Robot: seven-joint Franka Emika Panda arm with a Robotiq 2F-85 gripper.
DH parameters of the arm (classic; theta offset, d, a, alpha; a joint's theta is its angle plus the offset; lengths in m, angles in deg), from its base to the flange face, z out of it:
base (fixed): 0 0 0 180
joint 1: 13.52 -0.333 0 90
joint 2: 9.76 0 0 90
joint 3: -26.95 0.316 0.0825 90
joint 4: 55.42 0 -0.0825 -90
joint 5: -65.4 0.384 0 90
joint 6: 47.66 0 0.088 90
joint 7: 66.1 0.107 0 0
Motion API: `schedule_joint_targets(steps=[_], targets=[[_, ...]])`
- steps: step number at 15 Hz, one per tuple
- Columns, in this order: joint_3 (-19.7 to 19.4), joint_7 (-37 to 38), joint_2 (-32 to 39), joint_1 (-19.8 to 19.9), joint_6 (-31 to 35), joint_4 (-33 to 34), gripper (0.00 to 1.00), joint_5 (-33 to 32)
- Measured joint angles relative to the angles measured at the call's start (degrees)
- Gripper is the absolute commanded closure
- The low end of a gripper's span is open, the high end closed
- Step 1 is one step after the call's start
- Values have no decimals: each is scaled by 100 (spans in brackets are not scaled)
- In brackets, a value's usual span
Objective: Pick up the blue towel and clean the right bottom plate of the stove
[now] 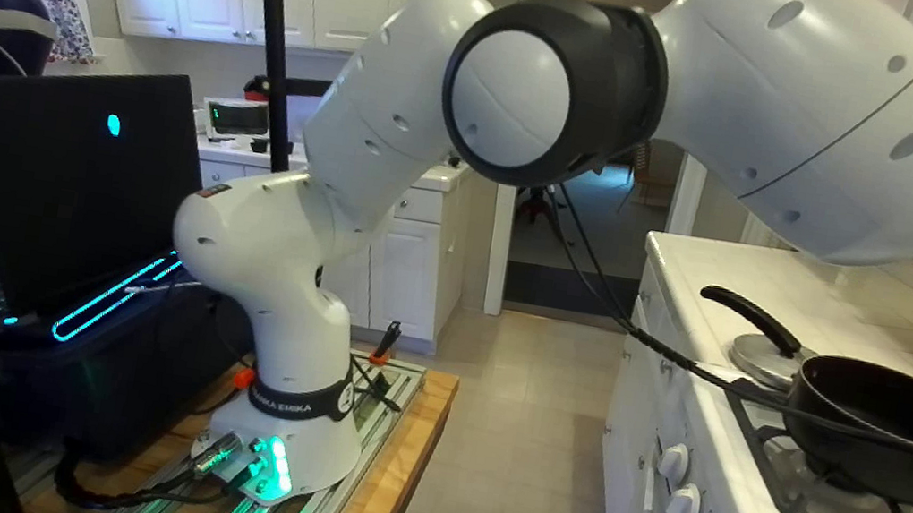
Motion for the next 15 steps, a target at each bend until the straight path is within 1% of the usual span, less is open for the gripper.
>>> schedule_joint_targets(steps=[3, 9, 12, 15], targets=[[-177, -191, -230, -146, -303, -197, 99, -208], [-662, -249, -481, -534, -635, -564, 99, -1065], [-748, -273, -528, -609, -717, -691, 99, -1274], [-757, -401, -574, -612, -952, -752, 99, -1322]])
